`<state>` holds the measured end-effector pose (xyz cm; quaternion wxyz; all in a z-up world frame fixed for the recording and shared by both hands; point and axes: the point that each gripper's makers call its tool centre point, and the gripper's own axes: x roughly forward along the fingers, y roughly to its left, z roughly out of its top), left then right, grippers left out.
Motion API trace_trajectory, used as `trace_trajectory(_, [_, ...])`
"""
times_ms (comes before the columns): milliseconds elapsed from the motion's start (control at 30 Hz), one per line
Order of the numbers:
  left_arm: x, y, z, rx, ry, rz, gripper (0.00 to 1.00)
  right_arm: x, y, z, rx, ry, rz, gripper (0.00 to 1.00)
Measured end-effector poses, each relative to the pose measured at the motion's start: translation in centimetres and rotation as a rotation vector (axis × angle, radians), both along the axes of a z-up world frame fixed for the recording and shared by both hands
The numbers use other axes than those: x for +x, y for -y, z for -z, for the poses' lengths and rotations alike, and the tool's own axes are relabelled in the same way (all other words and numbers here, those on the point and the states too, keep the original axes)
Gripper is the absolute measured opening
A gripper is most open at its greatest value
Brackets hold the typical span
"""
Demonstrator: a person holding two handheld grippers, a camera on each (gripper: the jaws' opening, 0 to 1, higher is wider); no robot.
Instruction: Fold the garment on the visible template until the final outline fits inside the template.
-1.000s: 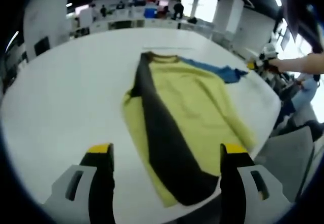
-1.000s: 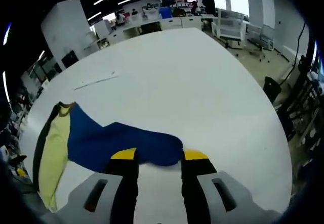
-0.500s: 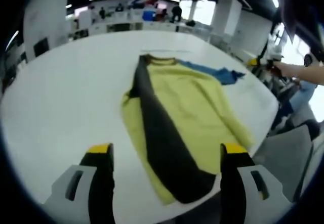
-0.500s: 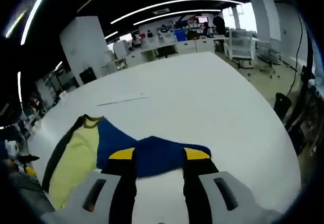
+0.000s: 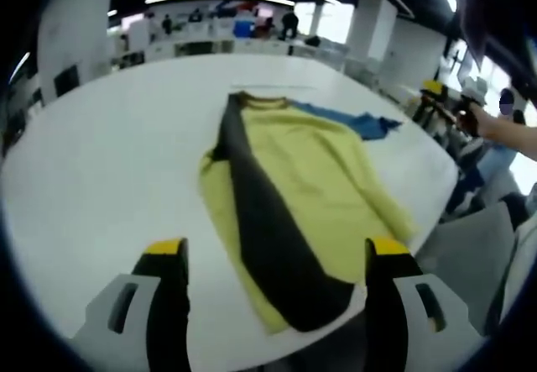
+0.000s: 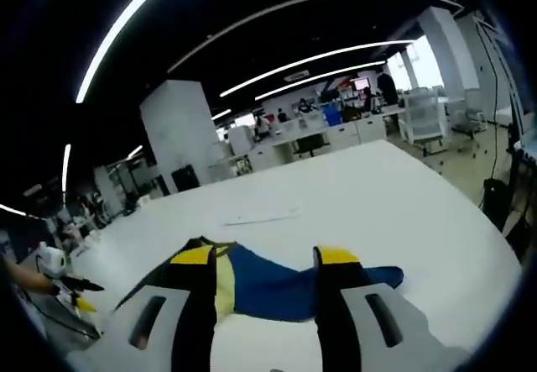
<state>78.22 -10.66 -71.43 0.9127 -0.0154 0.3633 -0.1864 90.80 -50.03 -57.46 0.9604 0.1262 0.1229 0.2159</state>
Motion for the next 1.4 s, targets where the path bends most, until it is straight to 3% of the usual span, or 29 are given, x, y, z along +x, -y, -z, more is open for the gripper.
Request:
trace_trajectory(200, [-0.2, 0.6, -0.2, 0.009, 0.023, 0.046, 0.84, -2.1, -1.3, -1.5, 0.065, 0.044, 0.019, 0.47])
trace_trajectory(500, [-0.7, 1.5, -0.1, -0.014, 0.036, 0.068, 0.85, -5.9, -3.4, -2.4, 0.033, 0.101, -0.066, 0.53])
trace_trajectory(533, [-0.7, 1.6, -0.1, -0.017, 0.038, 0.068, 0.85, -5.3, -2.9, -2.2, 0.026, 0.107, -0.077, 0.54])
trace_trajectory(833, [-1.2, 1.6, -0.1, -0.014, 0.039, 0.081, 0.85, -8.2, -4.1, -3.1, 0.001, 0.128, -0.133, 0.56])
trace_trajectory(1167, [-1.7, 2.1, 0.0, -0.007, 0.045, 0.103, 0.85, -12.4, -6.0, -0.6, -0.163, 0.080, -0.252, 0.57])
trace_trajectory(1400, [-2.0, 2.7, 0.1, 0.005, 0.041, 0.130, 0.85, -13.8, -7.3, 2.2, -0.240, 0.005, -0.318, 0.57])
